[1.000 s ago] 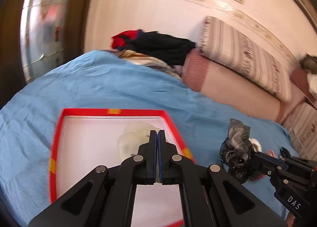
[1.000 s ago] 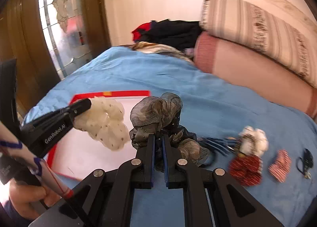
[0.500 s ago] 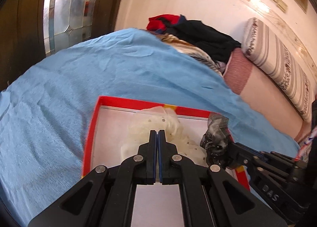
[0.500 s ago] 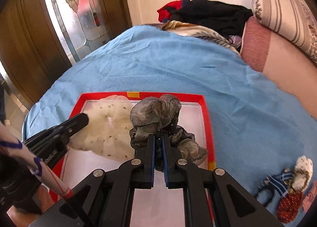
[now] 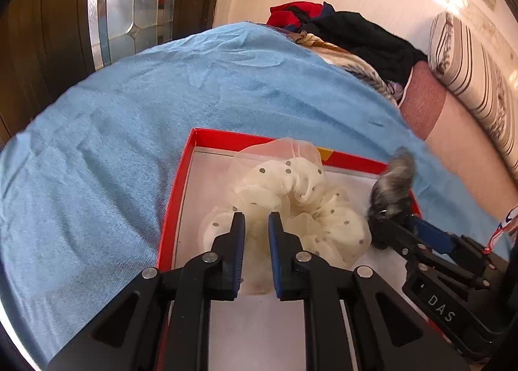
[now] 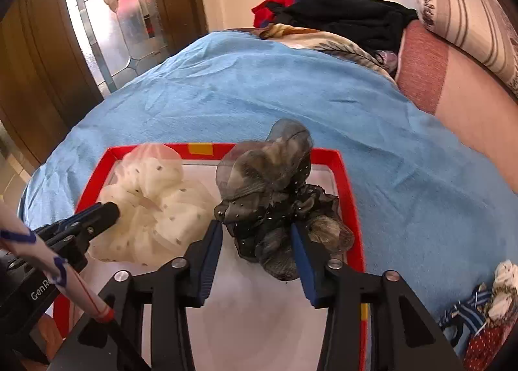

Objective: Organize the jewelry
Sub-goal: 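Open the left gripper over the box while the right gripper releases the grey scrunchie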

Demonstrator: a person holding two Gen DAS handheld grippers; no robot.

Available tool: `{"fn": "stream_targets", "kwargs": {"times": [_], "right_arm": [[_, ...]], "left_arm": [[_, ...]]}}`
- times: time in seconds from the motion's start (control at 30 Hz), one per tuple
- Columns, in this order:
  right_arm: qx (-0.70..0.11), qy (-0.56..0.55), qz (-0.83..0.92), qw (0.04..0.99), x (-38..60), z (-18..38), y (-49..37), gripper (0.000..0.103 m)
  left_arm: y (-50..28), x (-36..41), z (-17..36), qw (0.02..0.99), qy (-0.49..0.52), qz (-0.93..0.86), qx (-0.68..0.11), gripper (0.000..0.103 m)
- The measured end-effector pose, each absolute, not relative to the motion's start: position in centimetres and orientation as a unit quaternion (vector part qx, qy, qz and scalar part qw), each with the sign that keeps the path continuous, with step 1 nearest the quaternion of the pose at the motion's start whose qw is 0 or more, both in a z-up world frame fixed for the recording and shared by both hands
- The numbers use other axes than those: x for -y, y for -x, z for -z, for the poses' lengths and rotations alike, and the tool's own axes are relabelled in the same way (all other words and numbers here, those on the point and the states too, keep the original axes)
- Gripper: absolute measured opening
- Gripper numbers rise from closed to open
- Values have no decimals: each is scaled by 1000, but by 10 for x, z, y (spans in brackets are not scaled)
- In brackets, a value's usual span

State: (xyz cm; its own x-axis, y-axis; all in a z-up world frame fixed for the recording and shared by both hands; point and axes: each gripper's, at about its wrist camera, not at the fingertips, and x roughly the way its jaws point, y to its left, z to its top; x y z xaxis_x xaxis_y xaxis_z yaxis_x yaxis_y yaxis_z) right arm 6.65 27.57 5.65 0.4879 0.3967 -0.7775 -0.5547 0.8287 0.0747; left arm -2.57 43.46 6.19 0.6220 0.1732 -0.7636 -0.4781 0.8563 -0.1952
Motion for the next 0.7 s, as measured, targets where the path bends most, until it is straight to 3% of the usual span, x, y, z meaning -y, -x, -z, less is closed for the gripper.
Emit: {"fn": "stream_targets", "kwargs": {"times": [0.57,0.7], "right_arm": [[-461,76,-272,841,-224,-45,-10,48],[-458,67,-273,843,-205,-52,7,48]], "left_arm": [[76,-379,-60,879,132,-183,-420,19],[95,-357,-66,889,115,-170,-409,28]]}}
